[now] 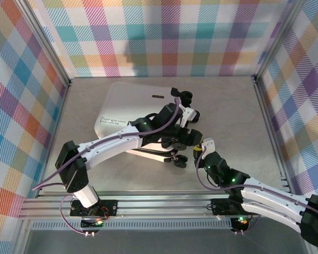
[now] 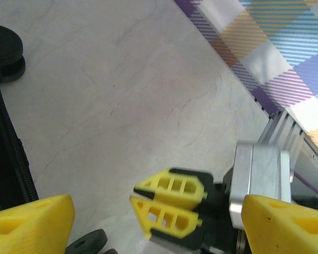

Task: Pack the luggage

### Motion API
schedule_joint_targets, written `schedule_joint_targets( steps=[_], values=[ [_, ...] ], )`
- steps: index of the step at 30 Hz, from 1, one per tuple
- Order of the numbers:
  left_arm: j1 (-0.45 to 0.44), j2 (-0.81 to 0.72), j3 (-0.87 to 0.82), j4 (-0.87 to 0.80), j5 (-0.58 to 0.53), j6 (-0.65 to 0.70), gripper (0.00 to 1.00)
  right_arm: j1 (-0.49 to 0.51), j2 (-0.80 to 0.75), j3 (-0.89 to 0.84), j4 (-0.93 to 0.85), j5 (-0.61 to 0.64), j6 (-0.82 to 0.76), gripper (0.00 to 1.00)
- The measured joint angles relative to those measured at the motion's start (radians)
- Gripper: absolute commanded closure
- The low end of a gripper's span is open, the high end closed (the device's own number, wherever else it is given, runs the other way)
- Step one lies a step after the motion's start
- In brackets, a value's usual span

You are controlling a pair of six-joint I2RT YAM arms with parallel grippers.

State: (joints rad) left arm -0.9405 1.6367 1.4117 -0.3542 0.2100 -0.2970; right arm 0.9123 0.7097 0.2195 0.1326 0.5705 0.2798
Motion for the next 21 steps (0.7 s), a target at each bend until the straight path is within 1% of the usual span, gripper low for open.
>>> schedule_joint_targets(
  steps=[3, 5, 6, 9, 12, 16, 18, 21],
  values=[
    [0.031, -0.063, -0.043, -0.043, 0.013, 0.007, 0.18, -0.014, 0.001, 0.007, -0.016, -0.019, 0.0, 0.67],
    [0.059, -0.106, -0.064, -0.078, 0.014, 0.011, 0.18, -0.059, 0.018, 0.043, -0.049, -0.058, 0.013, 0.61],
    [0.071, -0.123, -0.069, -0.095, 0.013, 0.015, 0.17, -0.097, 0.033, 0.069, -0.061, -0.086, 0.021, 0.59],
    [0.102, -0.186, -0.079, -0.142, -0.01, 0.028, 0.16, -0.256, 0.104, 0.174, -0.073, -0.201, 0.05, 0.51],
    [0.113, -0.261, -0.079, -0.171, -0.055, 0.03, 0.11, -0.391, 0.195, 0.288, -0.074, -0.324, 0.07, 0.42],
    [0.12, -0.377, -0.081, -0.192, -0.172, 0.026, 0.04, -0.525, 0.38, 0.493, -0.095, -0.52, 0.097, 0.27],
    [0.143, -0.431, -0.087, -0.202, -0.248, 0.023, 0.0, -0.57, 0.478, 0.594, -0.098, -0.608, 0.113, 0.17],
    [0.24, -0.495, -0.106, -0.225, -0.353, 0.021, 0.0, -0.611, 0.6, 0.711, -0.099, -0.724, 0.143, 0.06]
  ],
)
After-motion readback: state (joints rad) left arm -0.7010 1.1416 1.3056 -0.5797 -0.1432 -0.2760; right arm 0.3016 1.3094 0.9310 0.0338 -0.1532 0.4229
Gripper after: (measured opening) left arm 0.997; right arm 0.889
